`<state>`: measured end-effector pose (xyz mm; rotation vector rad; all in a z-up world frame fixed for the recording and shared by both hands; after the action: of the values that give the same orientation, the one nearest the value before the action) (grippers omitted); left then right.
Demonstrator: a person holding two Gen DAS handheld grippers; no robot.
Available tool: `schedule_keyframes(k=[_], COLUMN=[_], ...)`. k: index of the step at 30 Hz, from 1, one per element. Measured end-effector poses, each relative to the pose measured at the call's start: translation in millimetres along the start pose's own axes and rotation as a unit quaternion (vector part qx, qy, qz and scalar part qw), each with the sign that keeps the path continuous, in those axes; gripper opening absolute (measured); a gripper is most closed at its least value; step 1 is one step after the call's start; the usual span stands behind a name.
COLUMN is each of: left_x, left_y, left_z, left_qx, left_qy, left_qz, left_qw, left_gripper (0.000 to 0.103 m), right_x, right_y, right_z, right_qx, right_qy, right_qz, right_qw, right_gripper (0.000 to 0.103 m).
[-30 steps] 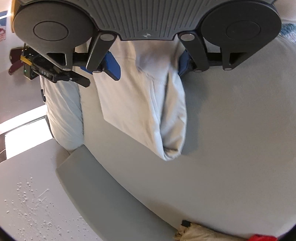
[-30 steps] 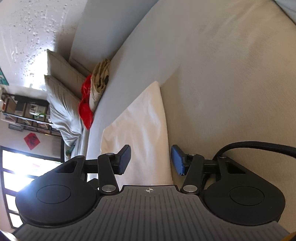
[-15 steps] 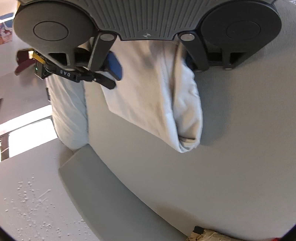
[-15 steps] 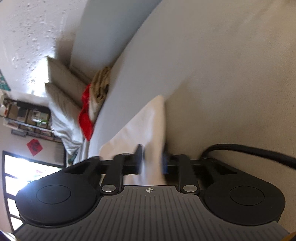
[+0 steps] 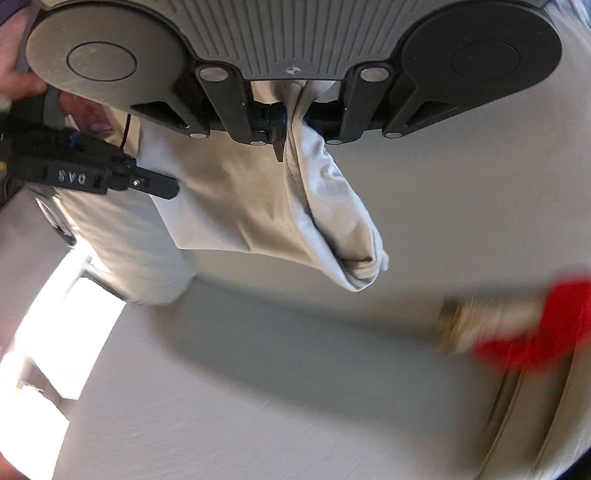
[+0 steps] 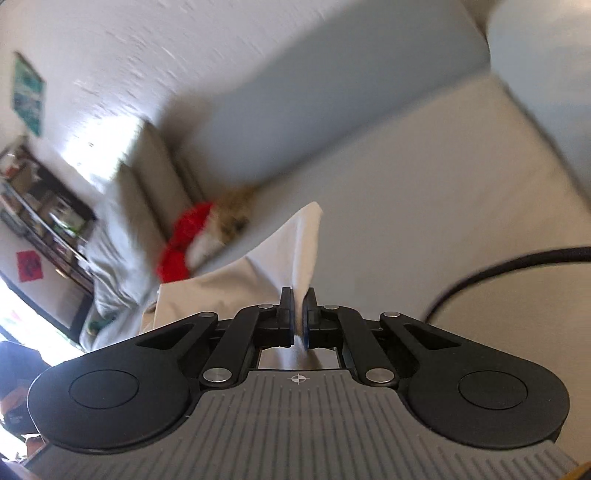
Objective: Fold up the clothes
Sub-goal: 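Close both grippers on the edge of the folded white shirt, then lift and carry the folded shirt with both grippers to the grey cushion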
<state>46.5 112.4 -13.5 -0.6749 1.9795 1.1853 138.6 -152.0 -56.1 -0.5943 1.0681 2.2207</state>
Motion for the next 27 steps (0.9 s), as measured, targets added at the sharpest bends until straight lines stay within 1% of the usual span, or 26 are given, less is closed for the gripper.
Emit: schedule_keyframes(k=[1, 3, 5, 7, 9, 10, 12, 13, 15, 18, 21, 24, 27], left_x=[-1, -2, -3, 2, 8, 10, 13, 15, 17, 20, 25, 31, 39], left_y=[12, 35, 58, 82, 97, 99, 94, 89, 71, 30, -15, -56, -86], left_z=[-17, -52, -85, -112, -134, -145, -164, -172, -184, -203, -224, -239, -249], left_qx=[0.002, 0.012, 0.024, 0.044, 0.067, 0.079, 0.100, 0.111, 0.134, 0.170, 0.189, 0.197, 0.196], left_qy=[-0.036, -0.095, -0.149, -0.192, -0.215, -0.220, -0.220, -0.216, -0.197, -0.160, -0.154, -0.134, -0.121], left_qz=[-0.022, -0.067, -0.113, -0.162, -0.194, -0.202, -0.207, -0.206, -0.200, -0.179, -0.147, -0.106, -0.077], left_qw=[0.9991, 0.9931, 0.9820, 0.9671, 0.9549, 0.9512, 0.9481, 0.9478, 0.9505, 0.9559, 0.9586, 0.9653, 0.9700], left_gripper=[0.006, 0.006, 0.006, 0.006, 0.007, 0.007, 0.007, 0.007, 0.007, 0.007, 0.007, 0.007, 0.007], right_x=[0, 2, 6, 13, 24, 29, 39, 43, 46, 47, 43, 36, 32], right_y=[19, 60, 106, 155, 205, 226, 262, 276, 297, 313, 319, 311, 301], right_z=[4, 7, 7, 5, 1, -1, -1, -3, -11, -28, -49, -69, -98], right_qx=[-0.010, -0.027, -0.044, -0.057, -0.059, -0.051, -0.017, -0.004, 0.032, 0.088, 0.155, 0.216, 0.241], right_qy=[0.001, -0.001, -0.005, -0.010, -0.005, 0.010, 0.045, 0.048, 0.047, 0.035, 0.035, 0.035, 0.007], right_qz=[-0.020, -0.057, -0.095, -0.134, -0.183, -0.207, -0.255, -0.270, -0.294, -0.314, -0.330, -0.330, -0.315], right_qw=[1.000, 0.998, 0.994, 0.989, 0.981, 0.977, 0.966, 0.962, 0.954, 0.945, 0.930, 0.918, 0.918], right_gripper=[0.003, 0.003, 0.003, 0.003, 0.003, 0.003, 0.003, 0.003, 0.003, 0.003, 0.003, 0.003, 0.003])
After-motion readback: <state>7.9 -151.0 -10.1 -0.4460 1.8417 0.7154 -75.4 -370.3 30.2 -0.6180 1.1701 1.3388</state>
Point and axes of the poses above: each gripper's, at about its wrist camera, not at the fingertips, and y roughly against the way its jaws point, z to its left, x to its underside, the point moved 1 cm from there along -y, roughly the way its jaws point, and after that the axes turned 8 degrees about x, right-handed, at the moved point
